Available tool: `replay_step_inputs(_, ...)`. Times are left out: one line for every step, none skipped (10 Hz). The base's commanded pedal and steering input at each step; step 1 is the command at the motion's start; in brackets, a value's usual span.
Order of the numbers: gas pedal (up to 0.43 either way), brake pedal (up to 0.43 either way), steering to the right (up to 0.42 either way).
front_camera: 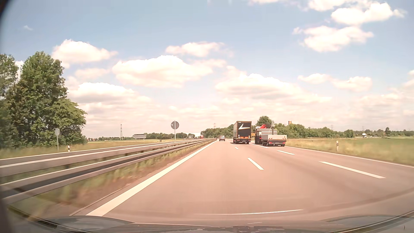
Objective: Follow the waypoints while adhering to traffic rules and regulations
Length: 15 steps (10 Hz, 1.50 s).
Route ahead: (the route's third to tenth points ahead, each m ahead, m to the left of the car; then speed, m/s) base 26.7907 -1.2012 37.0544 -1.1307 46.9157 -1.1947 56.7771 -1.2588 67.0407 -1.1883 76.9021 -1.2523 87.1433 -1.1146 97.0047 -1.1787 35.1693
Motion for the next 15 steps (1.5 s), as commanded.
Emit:
replay_step_inputs(0.15, 0.006, -0.002)
replay_step_inputs(0.15, 0.012, -0.001)
replay_step_inputs(0.15, 0.006, 0.0)
replay_step_inputs(0.15, 0.012, 0.0)
replay_step_inputs(0.15, 0.012, 0.0)
replay_step_inputs(0.15, 0.012, 0.0)
replay_step_inputs(0.157, 0.012, 0.0)
replay_step_inputs(0.157, 0.006, -0.001)
replay_step_inputs(0.177, 0.012, -0.002)
replay_step_inputs(0.189, 0.006, -0.002)
replay_step_inputs(0.189, 0.012, -0.002)
replay_step_inputs(0.197, 0.006, -0.003)
replay_step_inputs(0.209, 0.012, -0.003)
replay_step_inputs(0.22, 0.012, -0.002)
replay_step_inputs(0.26, 0.012, -0.002)
